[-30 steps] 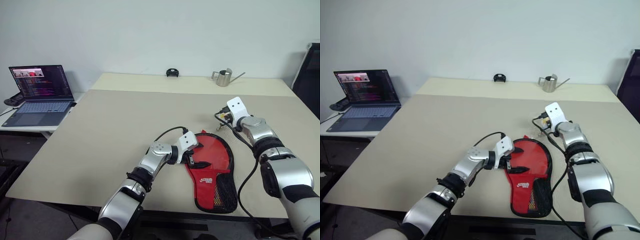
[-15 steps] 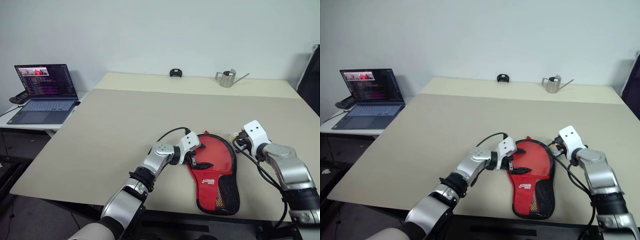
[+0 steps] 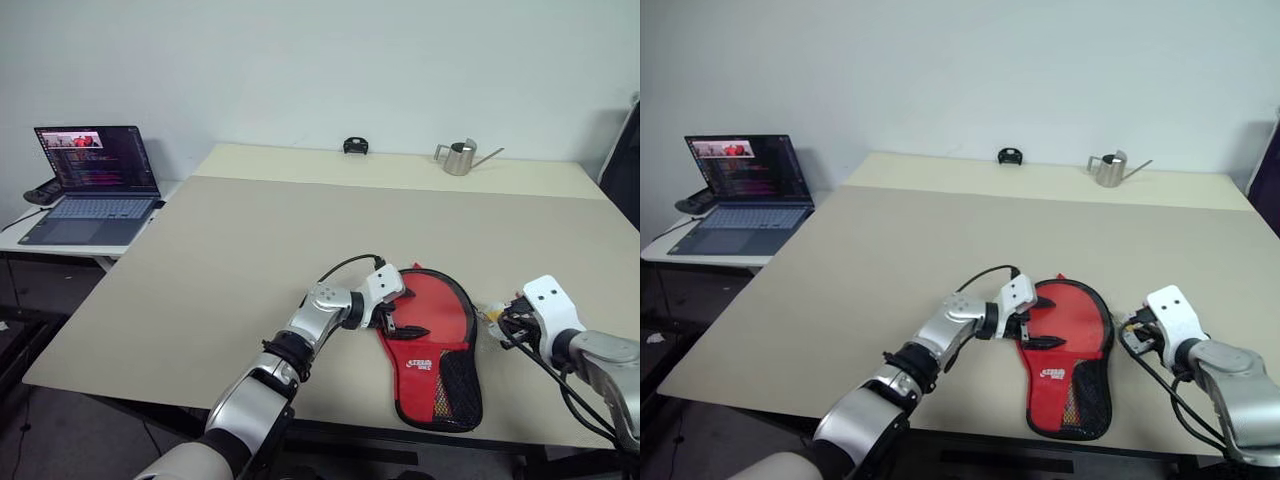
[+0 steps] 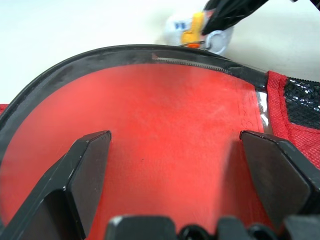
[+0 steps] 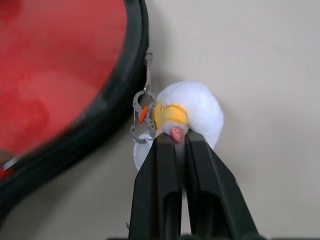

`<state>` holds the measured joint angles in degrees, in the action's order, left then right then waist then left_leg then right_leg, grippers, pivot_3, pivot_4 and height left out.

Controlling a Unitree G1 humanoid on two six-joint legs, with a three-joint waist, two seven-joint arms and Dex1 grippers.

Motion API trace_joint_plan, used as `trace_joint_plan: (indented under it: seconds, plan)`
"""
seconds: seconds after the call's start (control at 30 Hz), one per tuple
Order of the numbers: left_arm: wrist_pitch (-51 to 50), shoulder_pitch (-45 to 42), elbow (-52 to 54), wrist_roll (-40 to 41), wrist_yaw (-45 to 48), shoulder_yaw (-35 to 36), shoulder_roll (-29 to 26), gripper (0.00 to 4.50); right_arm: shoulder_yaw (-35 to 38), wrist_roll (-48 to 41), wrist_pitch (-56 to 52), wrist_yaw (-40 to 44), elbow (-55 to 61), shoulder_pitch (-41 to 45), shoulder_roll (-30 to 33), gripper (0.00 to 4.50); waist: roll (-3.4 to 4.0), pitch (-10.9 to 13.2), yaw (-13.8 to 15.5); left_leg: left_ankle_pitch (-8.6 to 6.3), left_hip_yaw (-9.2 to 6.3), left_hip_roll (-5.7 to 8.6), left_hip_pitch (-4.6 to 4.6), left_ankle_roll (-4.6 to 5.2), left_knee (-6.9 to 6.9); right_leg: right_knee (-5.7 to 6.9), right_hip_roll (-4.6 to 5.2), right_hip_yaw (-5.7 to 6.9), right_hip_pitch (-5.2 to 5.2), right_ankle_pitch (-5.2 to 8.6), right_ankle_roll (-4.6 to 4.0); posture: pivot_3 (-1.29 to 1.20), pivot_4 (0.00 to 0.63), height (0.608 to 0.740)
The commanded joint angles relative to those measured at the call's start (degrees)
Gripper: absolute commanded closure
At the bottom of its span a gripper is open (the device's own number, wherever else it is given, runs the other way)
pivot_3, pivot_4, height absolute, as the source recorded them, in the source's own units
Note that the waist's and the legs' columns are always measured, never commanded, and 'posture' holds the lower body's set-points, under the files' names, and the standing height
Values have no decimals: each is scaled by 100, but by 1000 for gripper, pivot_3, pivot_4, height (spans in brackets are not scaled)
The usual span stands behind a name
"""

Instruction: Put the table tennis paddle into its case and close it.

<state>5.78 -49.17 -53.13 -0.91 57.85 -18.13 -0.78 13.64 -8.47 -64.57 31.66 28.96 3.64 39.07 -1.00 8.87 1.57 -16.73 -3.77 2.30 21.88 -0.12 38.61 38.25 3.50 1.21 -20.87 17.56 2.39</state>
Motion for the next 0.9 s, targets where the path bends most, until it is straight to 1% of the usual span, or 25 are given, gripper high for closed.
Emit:
trace_joint_plan:
  seconds: [0.03, 0.13, 0.23, 0.4, 0.57, 0.9]
  plan:
    - [-96, 220, -576, -518, -30, -361, -54, 0, 473, -172, -309, 85, 360, -391, 231, 4479, 2, -2, 3, 0, -11, 0, -3, 0, -9, -20, -1, 11, 13, -3, 5, 0, 150, 740]
    - [-66, 185, -636, -536, -19, -368, -11, 0, 723, -401, -552, 283, 742, -849, 393, 4479, 2, -4, 13, 0, -23, 2, -12, 0, -28, -52, -1, 28, 39, -4, 6, 0, 150, 740]
    - [-29, 158, -696, -551, -1, -389, 30, 0, 1028, -816, -916, 661, 1212, -1337, 593, 4479, 2, -4, 31, 0, -39, 7, -13, 0, -41, -71, 0, 51, 52, -4, 6, 0, 150, 740]
    - [12, 128, -768, -582, 11, -415, 110, 0, 1353, -1428, -1220, 1174, 1771, -1933, 889, 4479, -1, -4, 53, 0, -73, 8, -13, -1, -48, -109, 2, 96, 82, -5, 8, 0, 150, 740]
    - [45, 73, -848, -617, 7, -390, 177, 0, 1518, -1781, -1066, 1596, 2103, -2595, 1236, 4479, -8, -3, 130, 0, -78, 12, -12, 0, -54, -125, 1, 103, 89, -5, 9, 0, 150, 740]
    - [85, 39, -904, -655, 13, -356, 222, 0, 1793, -1969, -243, 2347, 2365, -4033, 1762, 4479, -19, -4, 177, 0, -79, 15, -11, 0, -55, -129, 0, 107, 94, 2, 22, 0, 150, 740]
